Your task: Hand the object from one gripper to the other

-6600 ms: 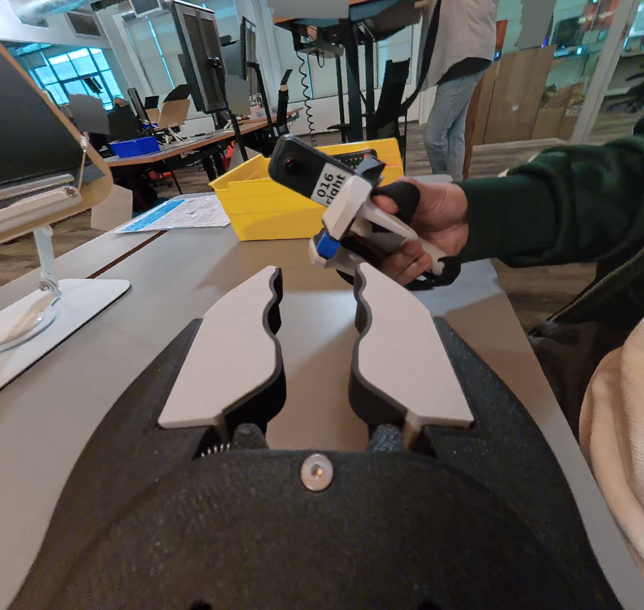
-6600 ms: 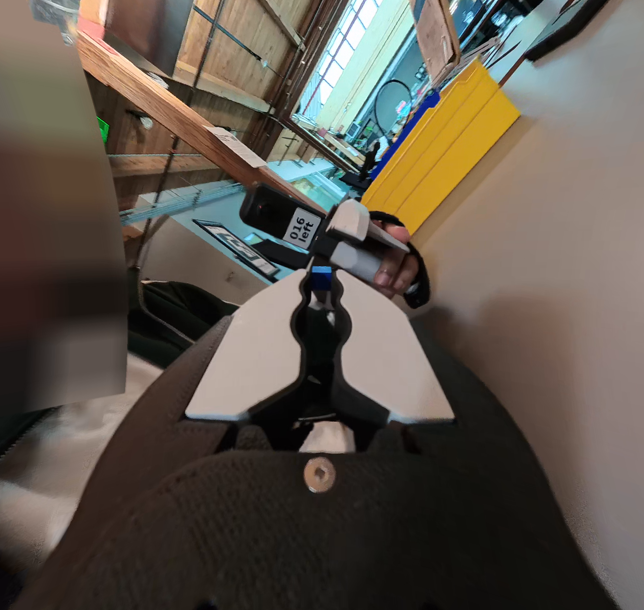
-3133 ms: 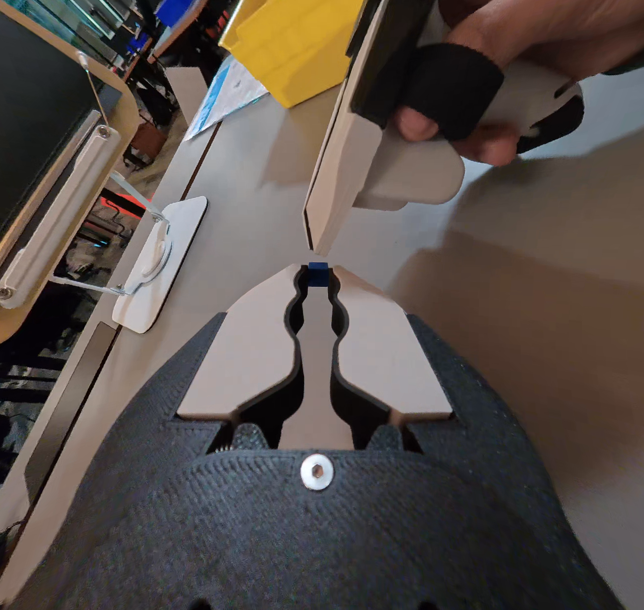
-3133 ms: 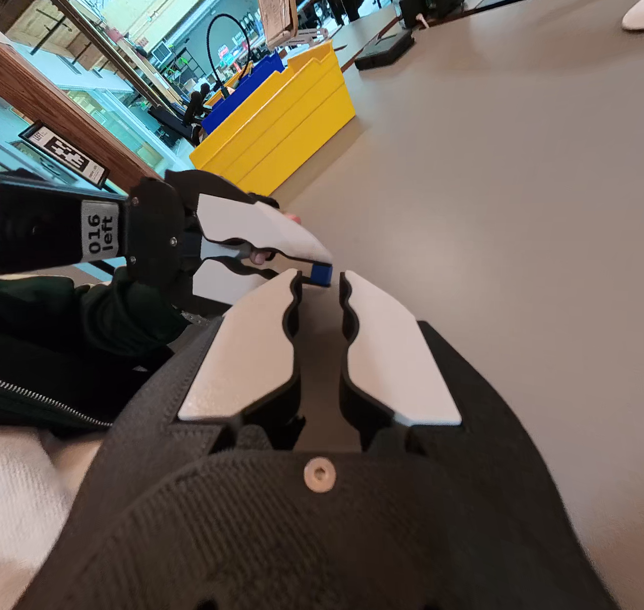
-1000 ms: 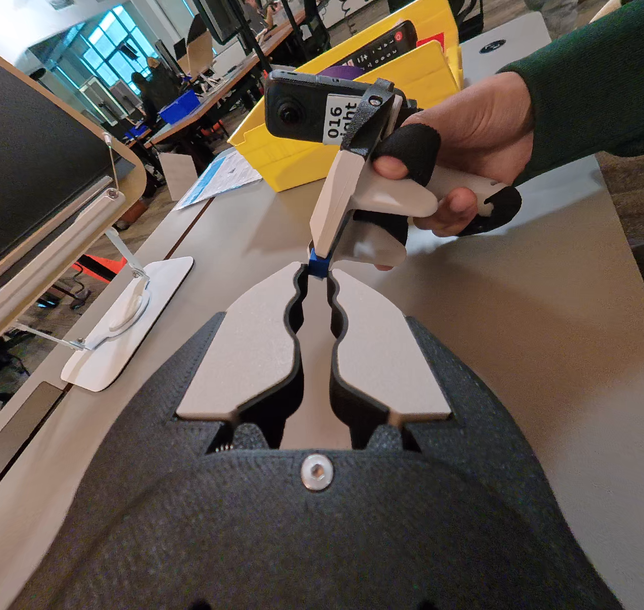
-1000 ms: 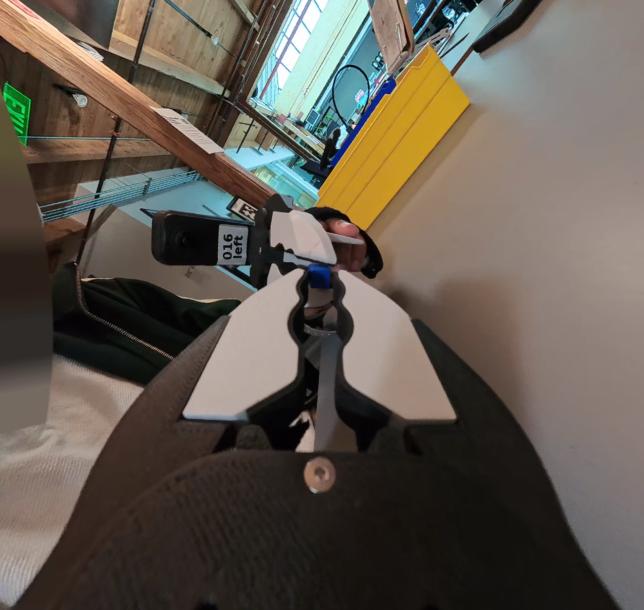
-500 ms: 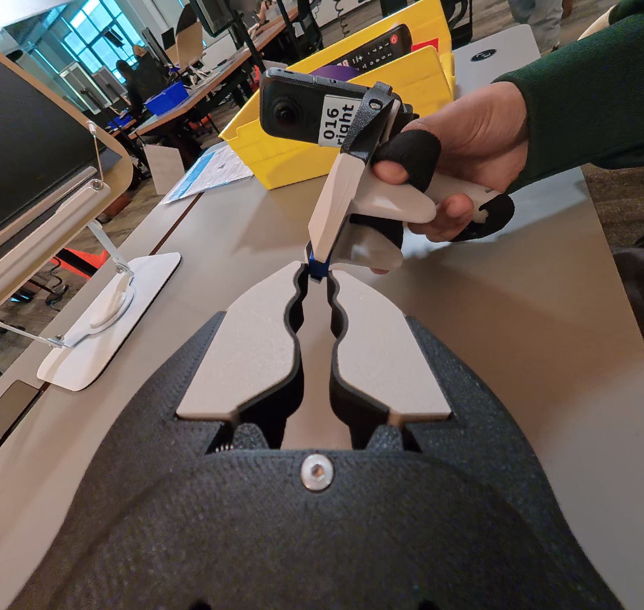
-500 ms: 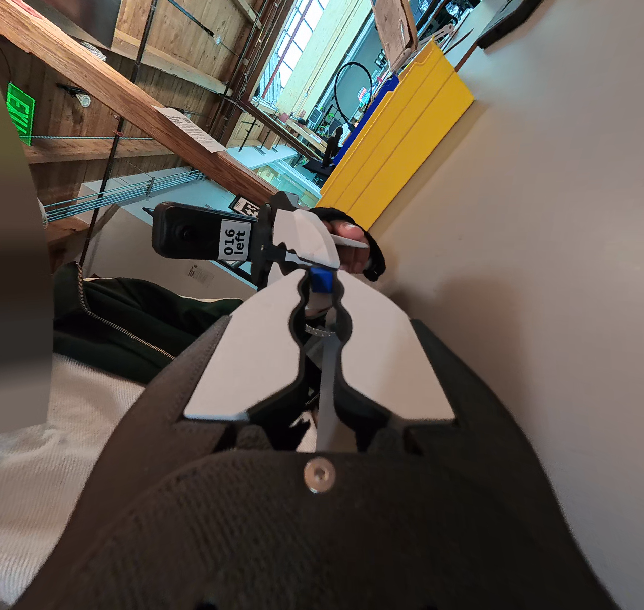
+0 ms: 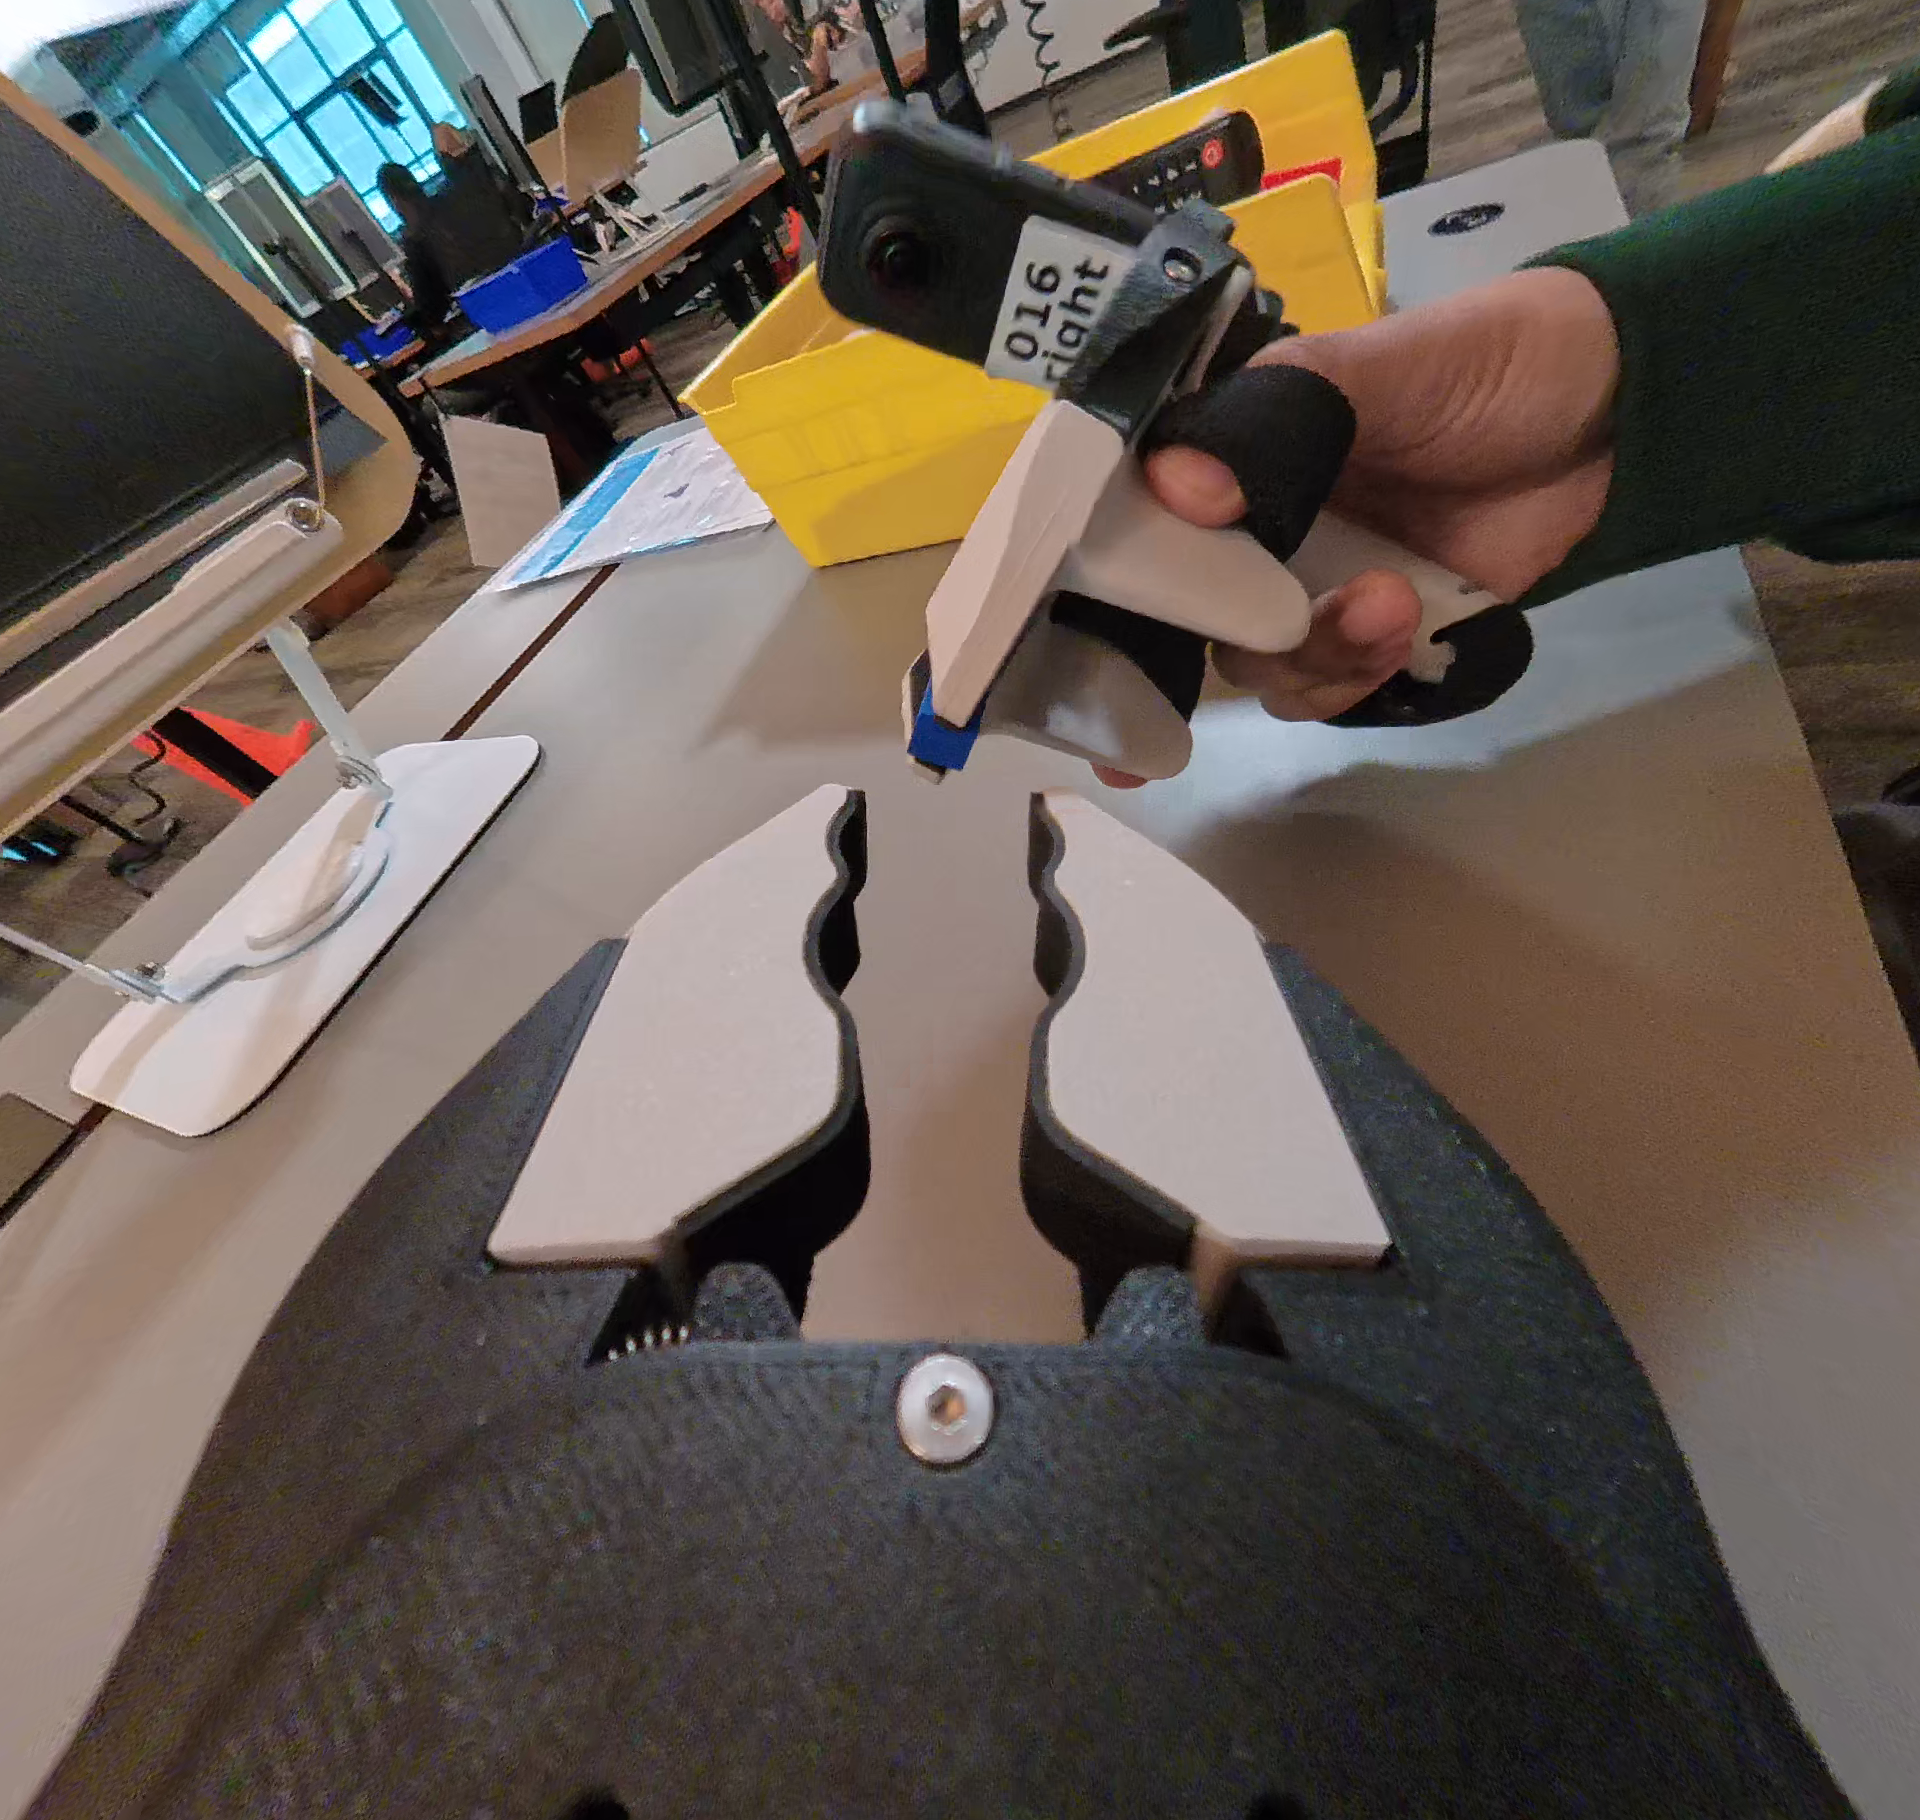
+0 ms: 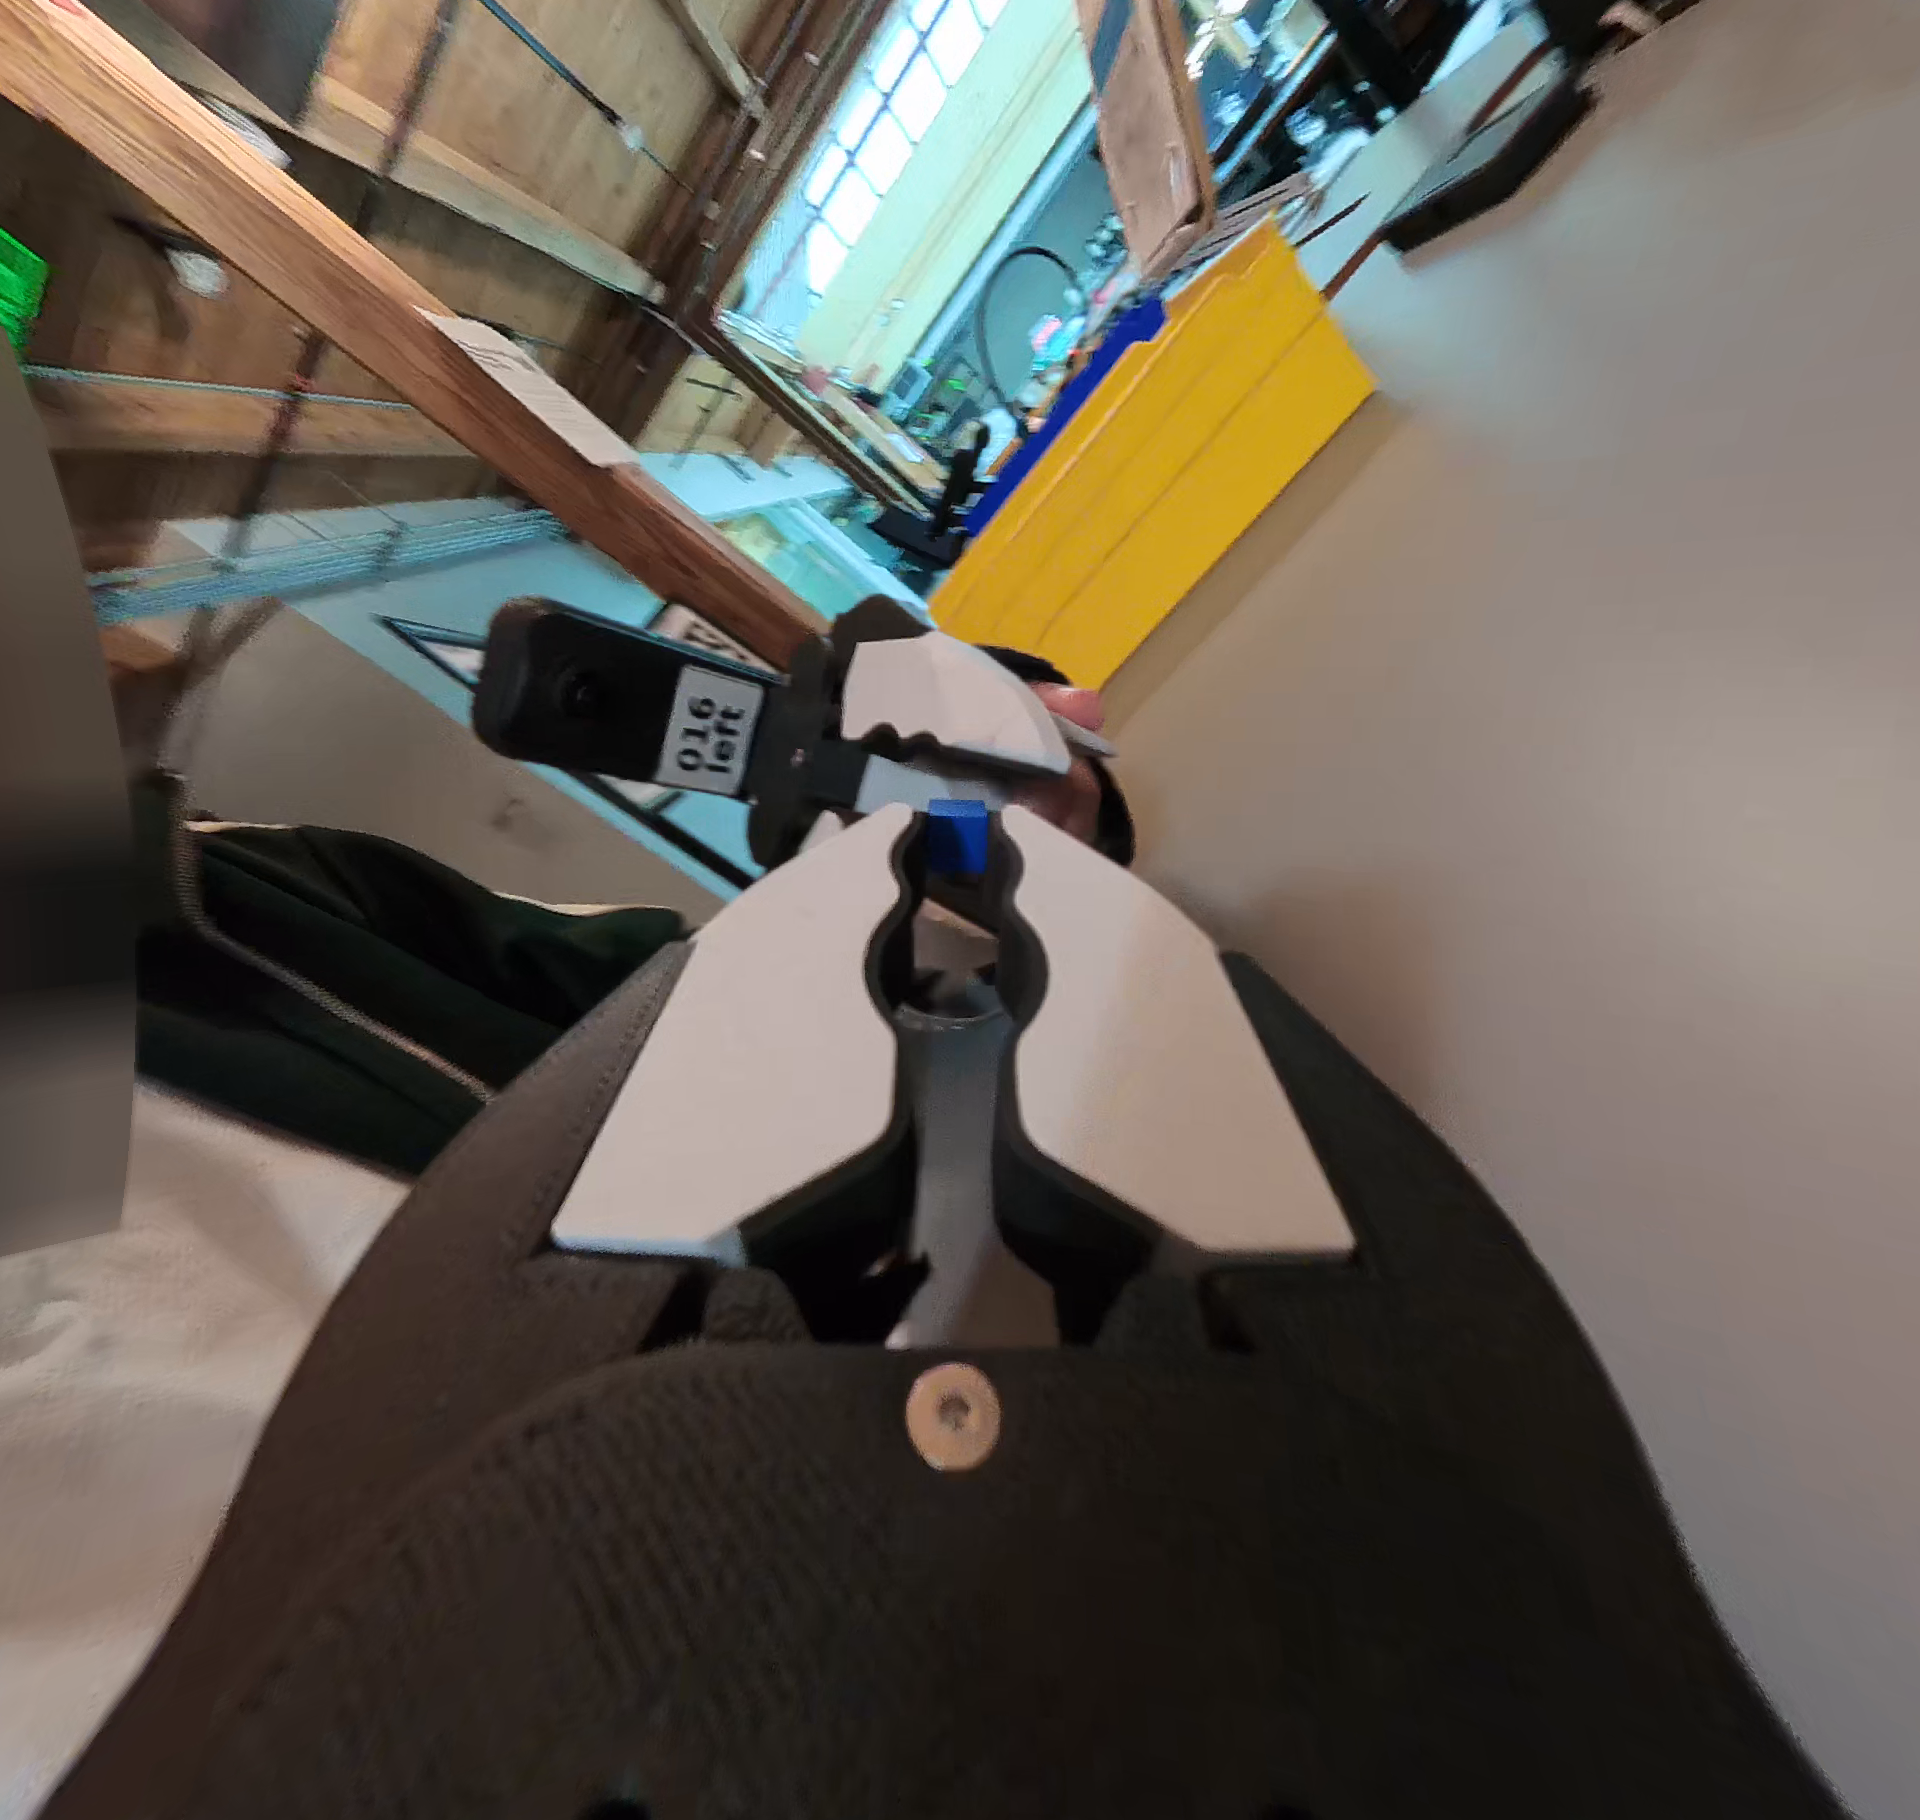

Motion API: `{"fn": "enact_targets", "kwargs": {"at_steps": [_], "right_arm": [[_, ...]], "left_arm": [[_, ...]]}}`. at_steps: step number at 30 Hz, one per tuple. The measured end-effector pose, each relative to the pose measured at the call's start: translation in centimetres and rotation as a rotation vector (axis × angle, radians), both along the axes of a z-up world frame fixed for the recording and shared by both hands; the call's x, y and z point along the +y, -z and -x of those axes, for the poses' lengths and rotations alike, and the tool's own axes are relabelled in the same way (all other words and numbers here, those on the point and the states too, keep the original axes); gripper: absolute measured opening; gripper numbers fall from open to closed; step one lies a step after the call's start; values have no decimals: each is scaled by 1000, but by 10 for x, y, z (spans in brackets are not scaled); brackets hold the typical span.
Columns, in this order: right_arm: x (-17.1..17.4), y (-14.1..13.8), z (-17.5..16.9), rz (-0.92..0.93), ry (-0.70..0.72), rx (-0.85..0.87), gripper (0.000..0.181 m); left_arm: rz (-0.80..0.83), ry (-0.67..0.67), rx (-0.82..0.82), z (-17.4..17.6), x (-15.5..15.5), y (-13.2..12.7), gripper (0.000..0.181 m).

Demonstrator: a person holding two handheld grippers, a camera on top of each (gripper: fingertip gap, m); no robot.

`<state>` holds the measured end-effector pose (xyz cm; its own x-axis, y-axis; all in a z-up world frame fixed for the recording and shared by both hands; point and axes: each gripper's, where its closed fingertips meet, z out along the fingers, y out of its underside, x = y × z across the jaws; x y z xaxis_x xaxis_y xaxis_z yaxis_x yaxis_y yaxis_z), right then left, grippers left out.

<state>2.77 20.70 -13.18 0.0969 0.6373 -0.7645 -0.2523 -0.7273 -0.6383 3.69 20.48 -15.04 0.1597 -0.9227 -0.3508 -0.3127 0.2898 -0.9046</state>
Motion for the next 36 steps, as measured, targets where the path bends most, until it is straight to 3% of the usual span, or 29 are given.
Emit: {"fn": "enact_targets", "kwargs": {"at_steps": [1,5,7,12,14,16,18,21,25,27,28,31,36], "right_arm": [[1,0,0,-43,30,-53,10],[-5,-43,1,-270,129,-131,10],[-3,-71,-20,-351,240,-226,10],[-3,-146,-156,-393,636,-364,10],[-5,-133,-227,-324,803,-545,10],[-10,-97,-294,-182,929,-785,11],[-20,-56,-332,-5,928,-940,11],[-30,-14,-341,183,828,-1058,11],[-35,5,-341,261,762,-1179,11],[-36,11,-343,293,760,-1192,40],[-35,10,-344,291,768,-1195,43],[-24,-23,-344,139,883,-1176,45],[-16,-84,-324,-165,994,-1169,38]], "left_arm": [[15,-8,-13,1,1,-2,33],[93,-58,-79,6,11,-9,48],[135,-79,-113,9,16,-12,52],[238,-113,-175,15,26,-15,56],[261,-130,-208,18,29,-19,61],[283,-151,-238,21,33,-21,65],[311,-153,-268,23,34,-24,65],[354,-142,-299,24,33,-29,65],[405,-83,-377,27,27,-42,72],[411,-89,-402,30,30,-45,79],[411,-93,-403,32,31,-45,78],[409,-59,-372,33,26,-41,34],[357,-51,-338,31,21,-40,22]]}}
